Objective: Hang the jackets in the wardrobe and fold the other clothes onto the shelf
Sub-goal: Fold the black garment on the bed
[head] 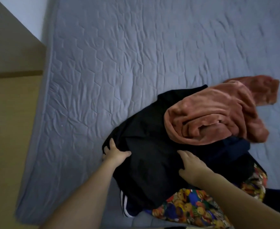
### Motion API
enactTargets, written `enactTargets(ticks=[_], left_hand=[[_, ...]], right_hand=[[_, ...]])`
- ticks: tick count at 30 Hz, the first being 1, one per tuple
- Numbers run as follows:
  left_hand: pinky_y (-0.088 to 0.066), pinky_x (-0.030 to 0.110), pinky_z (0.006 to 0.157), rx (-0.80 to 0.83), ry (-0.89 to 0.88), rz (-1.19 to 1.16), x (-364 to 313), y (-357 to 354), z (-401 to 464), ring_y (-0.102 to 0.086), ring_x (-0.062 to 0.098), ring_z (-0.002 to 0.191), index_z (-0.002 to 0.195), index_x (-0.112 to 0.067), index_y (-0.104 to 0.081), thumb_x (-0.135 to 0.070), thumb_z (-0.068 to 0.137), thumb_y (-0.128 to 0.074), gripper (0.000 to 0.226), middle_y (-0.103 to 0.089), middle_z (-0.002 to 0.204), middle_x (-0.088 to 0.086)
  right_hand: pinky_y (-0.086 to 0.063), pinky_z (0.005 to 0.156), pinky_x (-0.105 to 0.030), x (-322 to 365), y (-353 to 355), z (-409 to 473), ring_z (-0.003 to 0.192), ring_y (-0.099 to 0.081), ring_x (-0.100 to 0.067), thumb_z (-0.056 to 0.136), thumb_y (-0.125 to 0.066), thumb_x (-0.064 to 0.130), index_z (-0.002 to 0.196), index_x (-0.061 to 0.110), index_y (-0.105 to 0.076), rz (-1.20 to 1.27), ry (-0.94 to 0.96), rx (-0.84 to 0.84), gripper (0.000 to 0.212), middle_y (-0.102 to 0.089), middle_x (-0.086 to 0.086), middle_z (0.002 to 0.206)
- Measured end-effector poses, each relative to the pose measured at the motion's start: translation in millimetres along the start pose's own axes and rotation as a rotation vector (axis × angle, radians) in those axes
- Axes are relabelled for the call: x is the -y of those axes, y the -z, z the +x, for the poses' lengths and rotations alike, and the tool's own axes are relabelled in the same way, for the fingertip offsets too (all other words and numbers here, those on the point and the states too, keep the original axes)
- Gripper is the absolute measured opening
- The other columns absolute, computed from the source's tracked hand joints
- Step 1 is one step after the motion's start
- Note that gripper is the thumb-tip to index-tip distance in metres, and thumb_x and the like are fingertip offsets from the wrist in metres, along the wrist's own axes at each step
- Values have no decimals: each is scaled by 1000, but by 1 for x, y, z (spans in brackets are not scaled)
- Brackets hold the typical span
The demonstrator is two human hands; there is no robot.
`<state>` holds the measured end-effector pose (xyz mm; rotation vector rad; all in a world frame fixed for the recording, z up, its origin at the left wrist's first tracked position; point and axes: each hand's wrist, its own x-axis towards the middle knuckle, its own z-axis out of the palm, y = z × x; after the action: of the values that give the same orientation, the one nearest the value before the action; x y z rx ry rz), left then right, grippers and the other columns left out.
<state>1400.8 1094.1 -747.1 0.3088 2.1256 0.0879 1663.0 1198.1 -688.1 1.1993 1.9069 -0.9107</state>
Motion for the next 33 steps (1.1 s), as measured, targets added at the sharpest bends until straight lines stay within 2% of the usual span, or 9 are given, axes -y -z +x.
enactTargets(ticks=[4,7,11,15,19,23,27,30,33], left_hand=[[-38,46,103,-245,-133,186,14,-29,19,-46,37,119,113,-17,-57,-40,89,-54,34,-42,134,15],[-47,44,84,-338,-180,-212,20,-5,18,-59,41,97,91,-1,-61,-24,92,-51,25,-62,103,26],[-41,40,61,-478,-137,-713,19,73,5,-45,29,65,73,-10,-51,-17,83,-52,12,-49,71,18],[-51,43,74,-412,-53,-1161,10,149,-16,-59,27,82,78,-15,-54,-16,77,-53,2,-58,89,12],[-55,52,80,-267,61,-1485,33,196,-30,-66,35,93,103,-9,-64,-17,81,-51,26,-66,107,16],[-54,52,85,-390,225,-1449,85,233,-33,-65,35,96,114,-8,-65,-14,83,-53,34,-66,112,14],[-53,47,86,-617,373,-1063,140,250,-26,-60,34,96,123,-3,-55,-14,87,-49,38,-59,117,14],[-52,52,87,-592,207,-667,151,233,-31,-53,34,103,129,-17,-39,-26,86,-57,48,-44,131,12],[-45,47,99,-440,-16,-448,143,195,-31,-46,28,118,139,-24,-33,-33,80,-67,68,-36,139,7]], right_hand=[[-11,116,-49,-18,-28,28,144,-6,-28,82,-58,35,151,27,16,-295,-107,-78,101,4,-3,158],[-3,116,-52,-15,-35,36,142,-2,-34,87,-50,35,149,24,22,-521,-133,-163,96,6,-7,157],[-1,115,-54,9,-34,39,143,1,-36,89,-49,42,150,24,20,-586,-155,-205,94,5,-10,156],[-11,114,-53,58,-21,44,137,-22,-34,92,-47,39,148,28,-22,-466,-138,-321,63,-29,-11,148],[-31,107,-40,123,9,52,113,-56,-30,97,-40,37,110,20,-60,-93,12,-349,30,-65,-9,116],[-44,74,-30,198,36,39,95,-63,-24,95,-51,36,91,21,-67,441,283,-319,22,-69,-5,95],[-53,81,-41,258,75,30,85,-67,-22,91,-57,32,84,17,-70,1019,427,-228,21,-72,-3,85],[-53,78,-36,276,106,38,85,-68,-16,91,-56,31,83,23,-74,1276,455,-222,21,-74,0,87],[-51,88,-30,268,108,53,105,-64,-14,94,-52,33,112,33,-67,1296,417,-74,23,-67,1,118]])
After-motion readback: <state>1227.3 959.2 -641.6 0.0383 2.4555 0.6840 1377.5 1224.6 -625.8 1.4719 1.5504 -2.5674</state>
